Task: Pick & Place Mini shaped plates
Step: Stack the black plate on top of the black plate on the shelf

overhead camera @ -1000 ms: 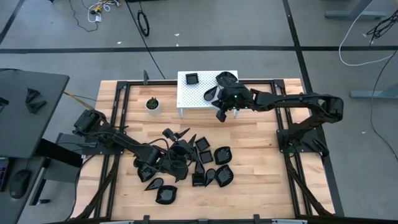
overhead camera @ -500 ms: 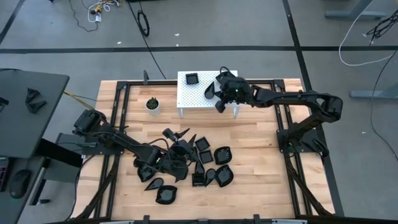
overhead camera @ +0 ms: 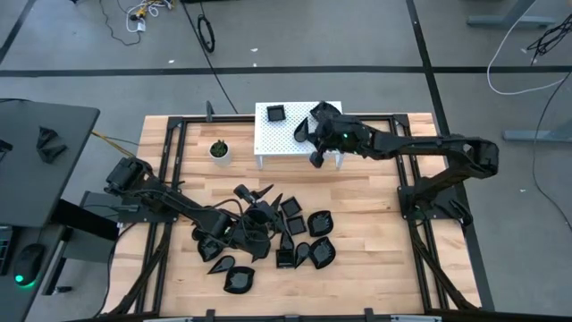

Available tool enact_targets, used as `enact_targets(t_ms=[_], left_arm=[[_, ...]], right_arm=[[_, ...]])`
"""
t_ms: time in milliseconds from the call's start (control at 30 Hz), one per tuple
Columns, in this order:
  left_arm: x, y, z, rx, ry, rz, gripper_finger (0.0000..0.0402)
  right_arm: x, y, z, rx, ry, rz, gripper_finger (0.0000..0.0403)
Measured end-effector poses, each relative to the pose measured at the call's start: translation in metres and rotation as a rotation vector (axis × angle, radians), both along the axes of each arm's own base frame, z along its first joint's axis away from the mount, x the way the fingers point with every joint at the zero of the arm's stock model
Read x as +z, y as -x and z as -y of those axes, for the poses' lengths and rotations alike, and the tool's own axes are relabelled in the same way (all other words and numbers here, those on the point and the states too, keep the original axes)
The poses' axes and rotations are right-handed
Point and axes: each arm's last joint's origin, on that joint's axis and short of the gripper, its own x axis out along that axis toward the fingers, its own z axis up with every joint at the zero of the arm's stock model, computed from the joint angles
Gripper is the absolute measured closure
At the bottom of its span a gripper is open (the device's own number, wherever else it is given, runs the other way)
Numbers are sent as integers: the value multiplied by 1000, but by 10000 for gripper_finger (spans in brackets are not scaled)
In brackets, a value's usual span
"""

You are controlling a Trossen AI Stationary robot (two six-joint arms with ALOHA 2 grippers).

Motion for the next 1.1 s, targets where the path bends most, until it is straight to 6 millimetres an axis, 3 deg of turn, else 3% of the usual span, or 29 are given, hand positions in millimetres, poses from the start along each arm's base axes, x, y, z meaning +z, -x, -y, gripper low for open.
enact_targets(t_ms=[133,300,433,567,800,967,1100], left_arm=[[0,0,0,0,0,0,220],[-1,0,1,-13,26,13,220],[-2,-2,-2,-37,53,2,220],[-2,-5,-7,-41,85,9,220],[-4,-9,-17,-59,144,6,220],[-5,-13,-26,-70,180,-3,220],[-5,-16,-33,-71,223,12,220]], right_arm=[[21,13,-38,141,61,-20,395],[38,45,-91,317,176,-136,397],[39,67,-113,326,117,-192,400],[13,72,-121,316,34,-159,395],[-65,80,-124,323,-187,-137,386],[-83,72,-118,351,-339,-196,381],[-94,52,-116,391,-332,-287,356]])
